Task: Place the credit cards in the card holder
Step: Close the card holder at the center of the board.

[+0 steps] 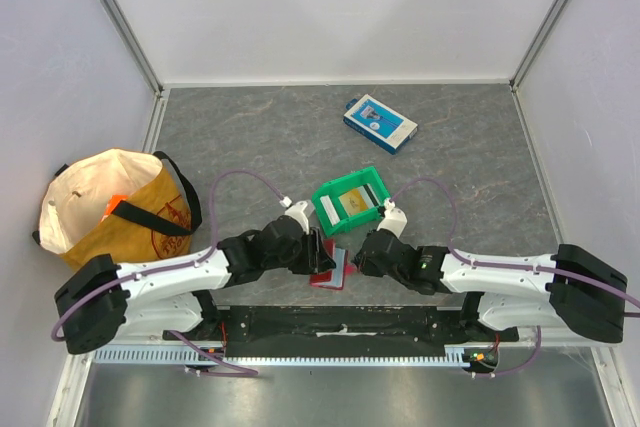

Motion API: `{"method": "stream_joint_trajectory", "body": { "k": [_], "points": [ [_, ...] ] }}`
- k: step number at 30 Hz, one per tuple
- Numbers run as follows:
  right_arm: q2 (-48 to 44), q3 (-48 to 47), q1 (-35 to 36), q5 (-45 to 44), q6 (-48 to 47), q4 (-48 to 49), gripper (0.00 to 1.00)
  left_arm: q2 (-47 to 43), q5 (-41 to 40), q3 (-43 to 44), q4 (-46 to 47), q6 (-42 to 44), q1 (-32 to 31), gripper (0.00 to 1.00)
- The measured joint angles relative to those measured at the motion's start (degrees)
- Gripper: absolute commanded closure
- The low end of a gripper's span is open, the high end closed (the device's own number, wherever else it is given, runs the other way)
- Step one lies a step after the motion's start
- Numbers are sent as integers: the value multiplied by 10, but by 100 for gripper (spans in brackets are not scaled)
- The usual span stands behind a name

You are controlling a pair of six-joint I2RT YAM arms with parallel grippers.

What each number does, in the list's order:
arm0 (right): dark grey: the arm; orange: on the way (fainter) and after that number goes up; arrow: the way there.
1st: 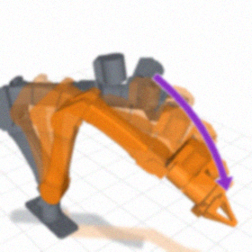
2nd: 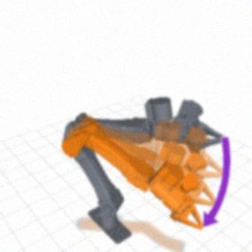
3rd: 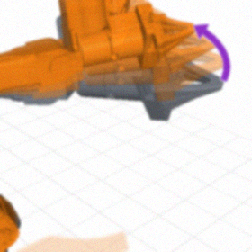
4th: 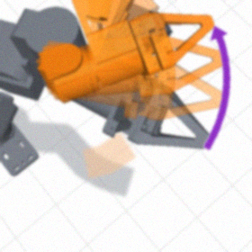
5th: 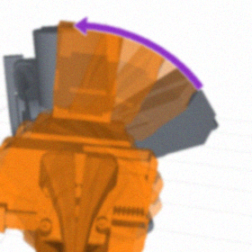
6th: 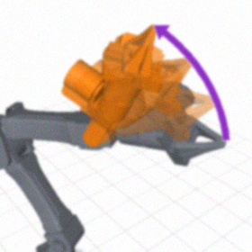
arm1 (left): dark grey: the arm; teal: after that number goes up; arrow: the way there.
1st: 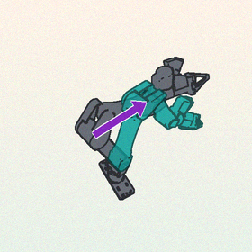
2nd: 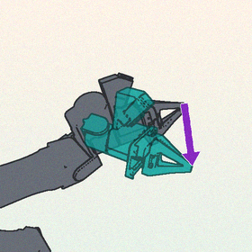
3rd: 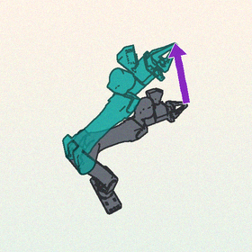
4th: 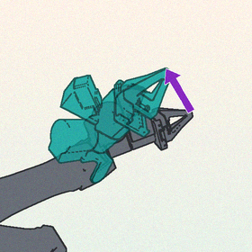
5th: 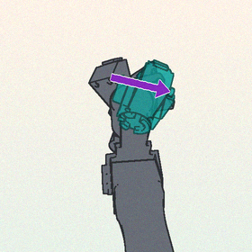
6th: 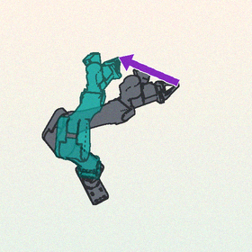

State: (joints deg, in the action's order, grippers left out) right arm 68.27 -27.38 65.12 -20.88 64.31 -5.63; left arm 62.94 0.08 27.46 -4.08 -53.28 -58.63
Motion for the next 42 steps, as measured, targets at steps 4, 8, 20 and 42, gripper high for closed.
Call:
{"method": "stream_joint_trajectory", "body": {
  "k": [4,8,20,42],
  "points": [
    [0,0,0,-2,0,0,100,44,51,8,14,26,0,53],
    [0,0,0,-2,0,0,100,87,100,11,25,45,0,53],
    [0,0,0,-2,-5,0,100,71,44,26,-25,79,0,87],
    [14,-29,0,3,-26,-9,100,139,-38,49,-18,88,0,98]
  ]
}}
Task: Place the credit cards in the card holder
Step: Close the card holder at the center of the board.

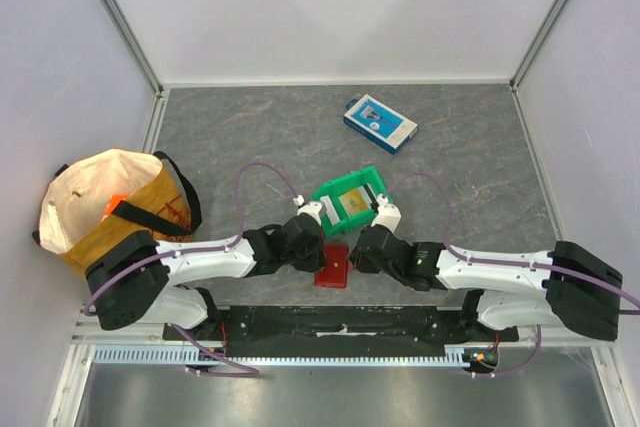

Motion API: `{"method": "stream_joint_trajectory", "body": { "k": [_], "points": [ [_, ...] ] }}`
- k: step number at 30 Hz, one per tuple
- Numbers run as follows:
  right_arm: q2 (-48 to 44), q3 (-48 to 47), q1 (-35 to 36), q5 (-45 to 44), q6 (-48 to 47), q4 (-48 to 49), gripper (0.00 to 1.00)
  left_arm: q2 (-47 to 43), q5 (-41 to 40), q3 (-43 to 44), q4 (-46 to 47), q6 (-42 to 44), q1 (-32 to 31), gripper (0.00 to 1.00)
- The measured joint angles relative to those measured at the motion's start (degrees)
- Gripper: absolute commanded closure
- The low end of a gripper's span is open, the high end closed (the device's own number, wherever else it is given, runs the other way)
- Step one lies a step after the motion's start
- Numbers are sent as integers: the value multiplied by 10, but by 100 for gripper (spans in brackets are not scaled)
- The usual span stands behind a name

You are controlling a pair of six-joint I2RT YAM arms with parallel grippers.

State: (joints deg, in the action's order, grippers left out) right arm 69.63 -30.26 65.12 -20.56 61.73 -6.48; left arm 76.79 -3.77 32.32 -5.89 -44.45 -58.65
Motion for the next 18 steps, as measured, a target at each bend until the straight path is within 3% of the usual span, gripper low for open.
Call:
{"method": "stream_joint_trajectory", "body": {
  "k": [10,16,18],
  "points": [
    [111,-57,0,34,-16,17,99,10,7,0,18,-3,0,98],
    [141,-82,0,36,-26,15,83,11,8,-1,21,-7,0,98],
    [137,-82,0,36,-31,15,67,11,8,-2,23,-9,0,98]
  ]
}}
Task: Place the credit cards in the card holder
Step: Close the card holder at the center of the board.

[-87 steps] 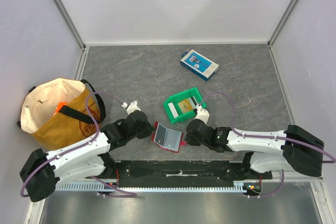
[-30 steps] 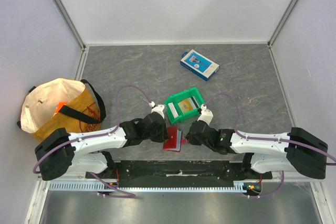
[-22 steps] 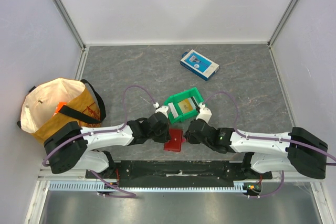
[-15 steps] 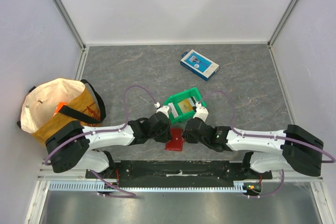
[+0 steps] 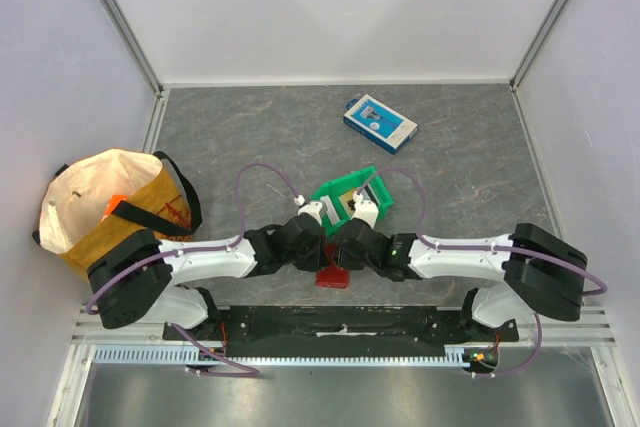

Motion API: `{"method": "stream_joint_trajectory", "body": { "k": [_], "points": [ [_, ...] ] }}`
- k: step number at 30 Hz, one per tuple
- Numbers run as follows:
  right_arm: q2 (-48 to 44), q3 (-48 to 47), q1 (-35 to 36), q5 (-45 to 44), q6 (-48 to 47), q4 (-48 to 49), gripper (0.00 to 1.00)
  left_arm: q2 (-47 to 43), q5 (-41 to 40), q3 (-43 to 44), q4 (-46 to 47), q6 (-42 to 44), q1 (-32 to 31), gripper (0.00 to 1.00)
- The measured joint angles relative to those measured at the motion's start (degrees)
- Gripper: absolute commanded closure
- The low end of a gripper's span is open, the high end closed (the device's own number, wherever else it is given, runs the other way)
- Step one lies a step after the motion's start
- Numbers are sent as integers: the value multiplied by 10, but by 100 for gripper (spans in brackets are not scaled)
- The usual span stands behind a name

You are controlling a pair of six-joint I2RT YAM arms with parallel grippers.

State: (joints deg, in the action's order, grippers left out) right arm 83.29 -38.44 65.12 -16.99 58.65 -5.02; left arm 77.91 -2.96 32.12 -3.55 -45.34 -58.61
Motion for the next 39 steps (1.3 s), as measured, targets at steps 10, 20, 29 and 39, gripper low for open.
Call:
{"method": "stream_joint_trajectory", "body": {
  "k": [10,20,29,39],
  "points": [
    [-118,4,0,-10,-37,-3,63,1,0,-2,6,-2,0,98],
    [-258,118,0,-26,-14,-37,100,1,1,-1,5,-2,0,97],
    [-210,129,0,7,-12,-13,100,-2,1,-1,2,2,0,88],
    [-155,126,0,35,-12,30,100,-10,16,-1,-7,22,0,86]
  ]
}}
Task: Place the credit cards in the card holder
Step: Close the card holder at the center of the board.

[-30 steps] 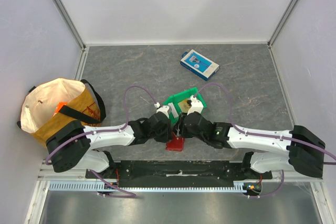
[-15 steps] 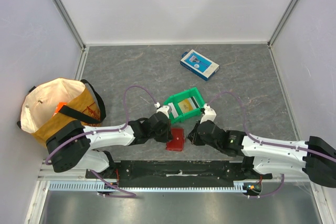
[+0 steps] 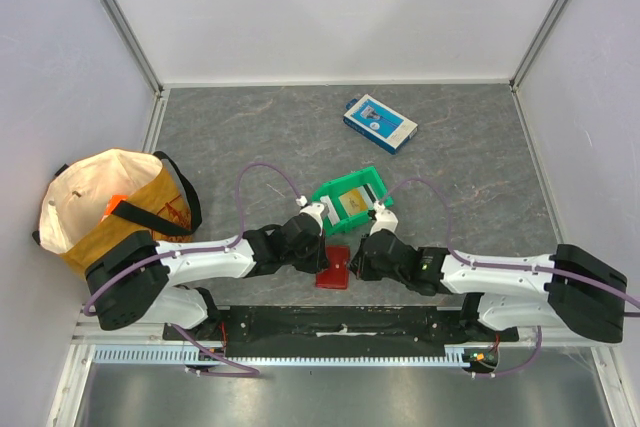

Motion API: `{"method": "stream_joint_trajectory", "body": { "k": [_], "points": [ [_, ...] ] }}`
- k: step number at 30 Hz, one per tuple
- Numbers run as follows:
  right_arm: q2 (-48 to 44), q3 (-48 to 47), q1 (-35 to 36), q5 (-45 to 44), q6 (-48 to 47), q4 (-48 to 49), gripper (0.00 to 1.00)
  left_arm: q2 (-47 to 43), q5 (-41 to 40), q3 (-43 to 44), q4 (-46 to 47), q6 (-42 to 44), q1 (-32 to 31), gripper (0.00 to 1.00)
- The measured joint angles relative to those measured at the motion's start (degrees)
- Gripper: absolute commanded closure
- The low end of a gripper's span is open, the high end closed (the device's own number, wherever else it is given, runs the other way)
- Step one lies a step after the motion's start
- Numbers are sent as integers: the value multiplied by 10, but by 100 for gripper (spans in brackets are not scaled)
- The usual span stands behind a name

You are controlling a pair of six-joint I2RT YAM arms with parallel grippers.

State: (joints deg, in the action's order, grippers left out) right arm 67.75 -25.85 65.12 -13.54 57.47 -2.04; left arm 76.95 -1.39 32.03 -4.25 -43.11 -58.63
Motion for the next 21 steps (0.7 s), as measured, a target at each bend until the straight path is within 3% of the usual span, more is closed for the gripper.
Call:
{"method": "stream_joint_trajectory", "body": {
  "k": [21],
  "points": [
    [13,-11,-12,-1,-4,20,99,2,5,0,0,7,0,86]
  ]
}}
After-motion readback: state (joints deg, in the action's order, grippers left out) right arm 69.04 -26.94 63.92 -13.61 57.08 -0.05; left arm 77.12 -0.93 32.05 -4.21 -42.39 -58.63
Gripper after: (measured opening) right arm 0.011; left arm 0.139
